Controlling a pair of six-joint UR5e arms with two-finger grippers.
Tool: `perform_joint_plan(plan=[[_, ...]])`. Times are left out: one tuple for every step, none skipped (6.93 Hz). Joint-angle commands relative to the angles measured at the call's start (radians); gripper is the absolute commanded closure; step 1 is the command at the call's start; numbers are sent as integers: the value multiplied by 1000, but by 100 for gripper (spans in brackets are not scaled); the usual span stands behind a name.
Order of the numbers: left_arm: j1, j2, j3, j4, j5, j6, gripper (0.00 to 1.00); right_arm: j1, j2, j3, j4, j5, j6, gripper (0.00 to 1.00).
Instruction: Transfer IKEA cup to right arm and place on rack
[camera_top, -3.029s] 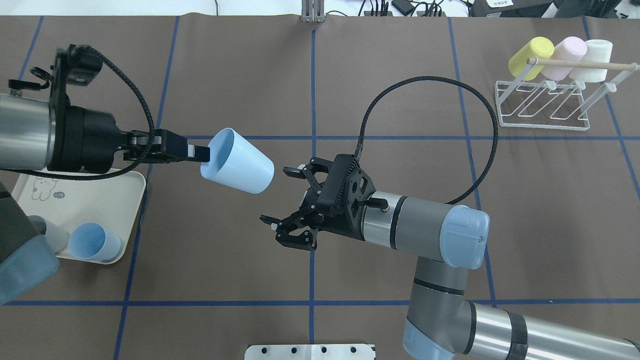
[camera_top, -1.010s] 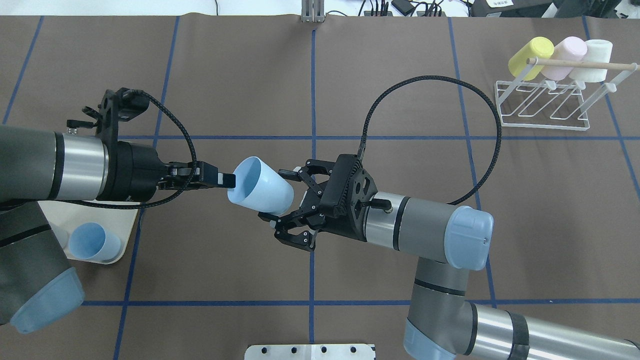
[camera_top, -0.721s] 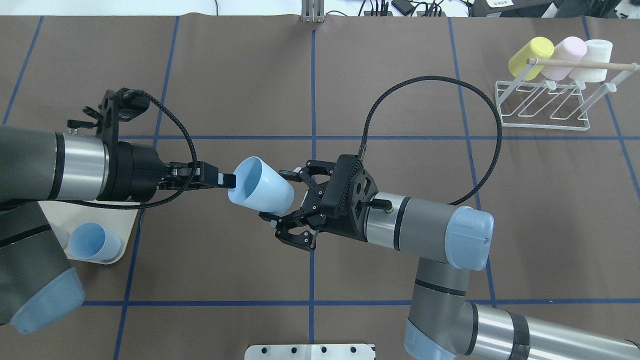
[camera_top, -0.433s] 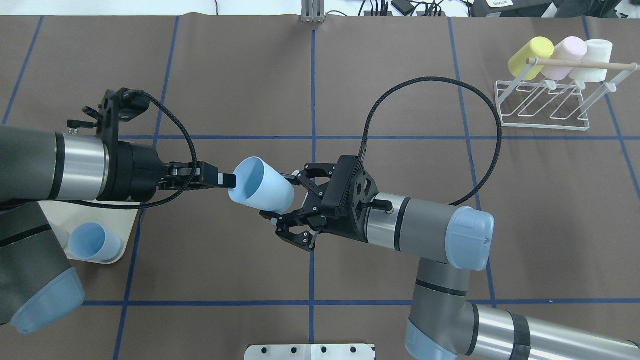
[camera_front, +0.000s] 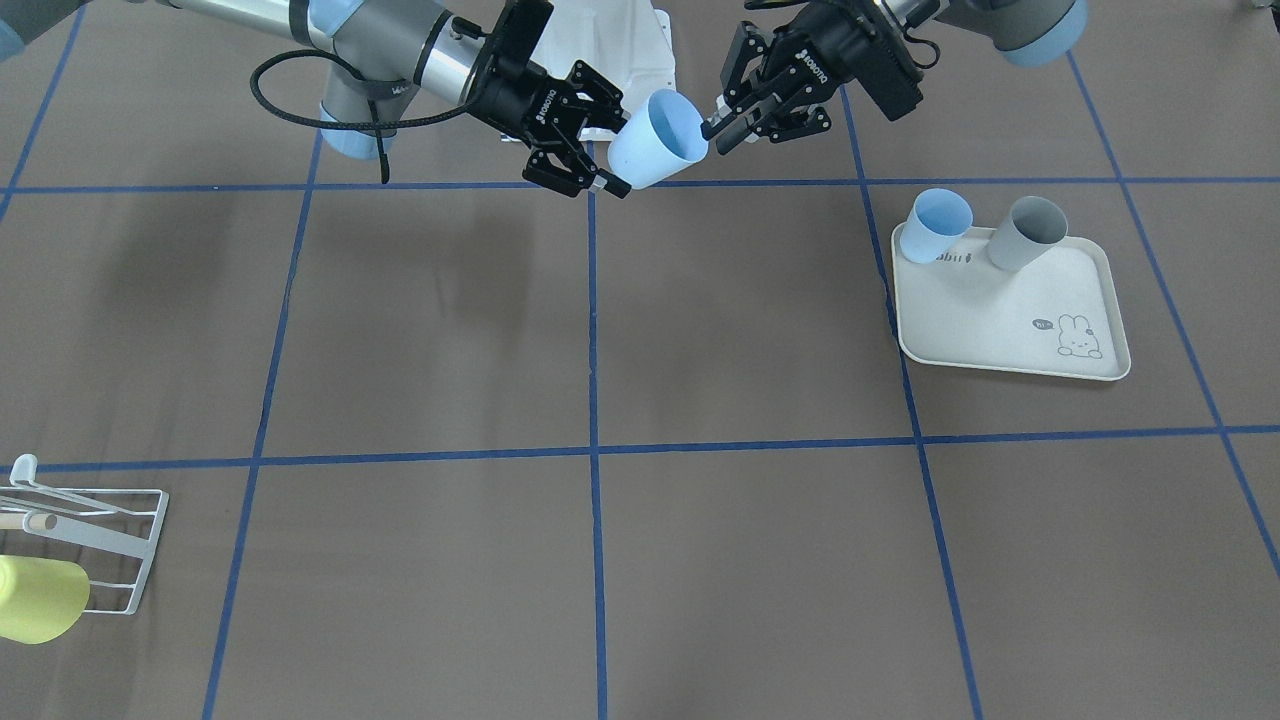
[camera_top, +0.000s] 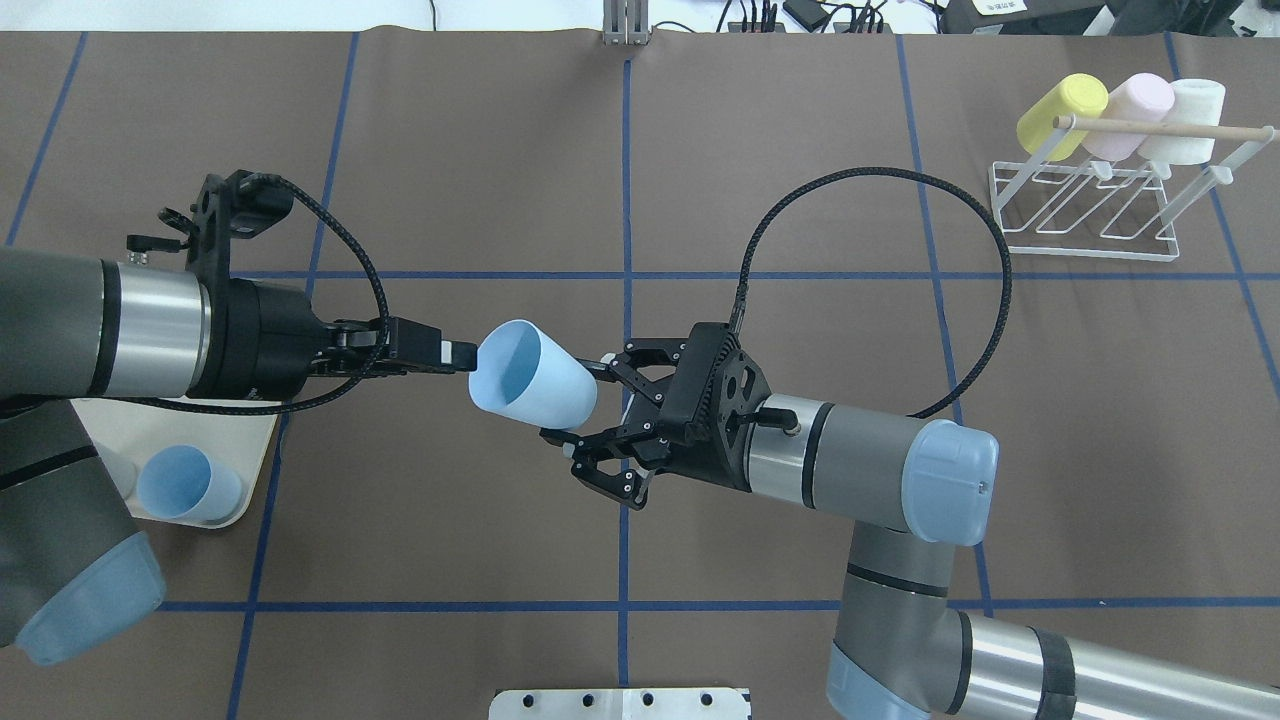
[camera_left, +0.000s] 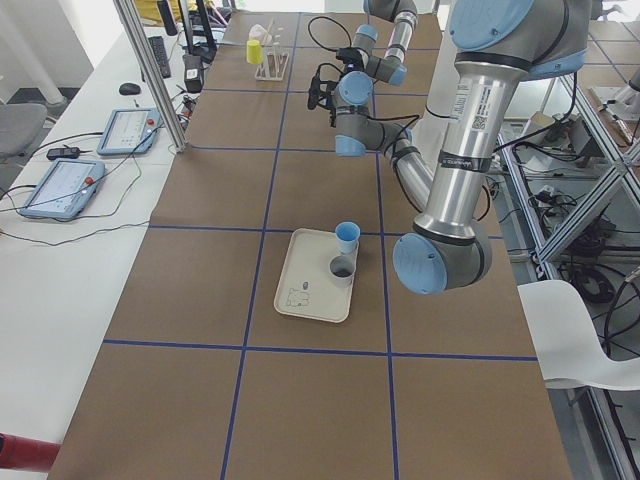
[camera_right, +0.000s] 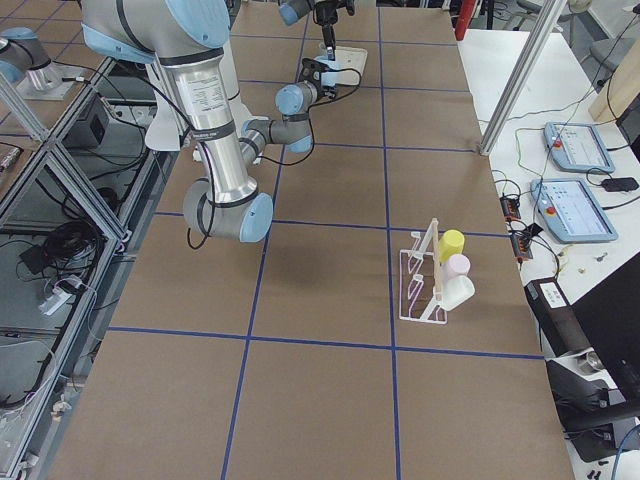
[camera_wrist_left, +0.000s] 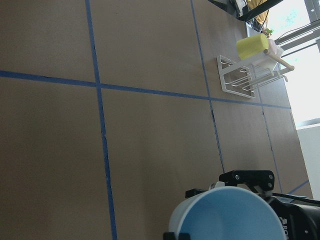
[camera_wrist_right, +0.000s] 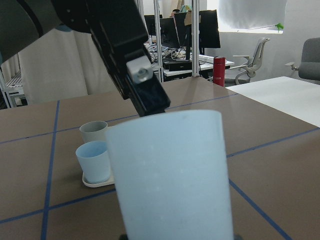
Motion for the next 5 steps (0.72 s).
perform_joint_plan(plan=[[-12,4,-5,3,2,0,0,0,-22,0,0,0,1,89],[-40,12,-3,4,-3,8,0,1,-22,2,-5,-2,0,95],[-63,46,-3,12,-3,21,0,10,-24,-1,-17,-2,1,100],[-96,102,-9,39,-4,106,0,45,-26,12,-110,-2,1,100],[-138,160,-30,119,-8,241,0,87,-26,70,-293,0,0,100]])
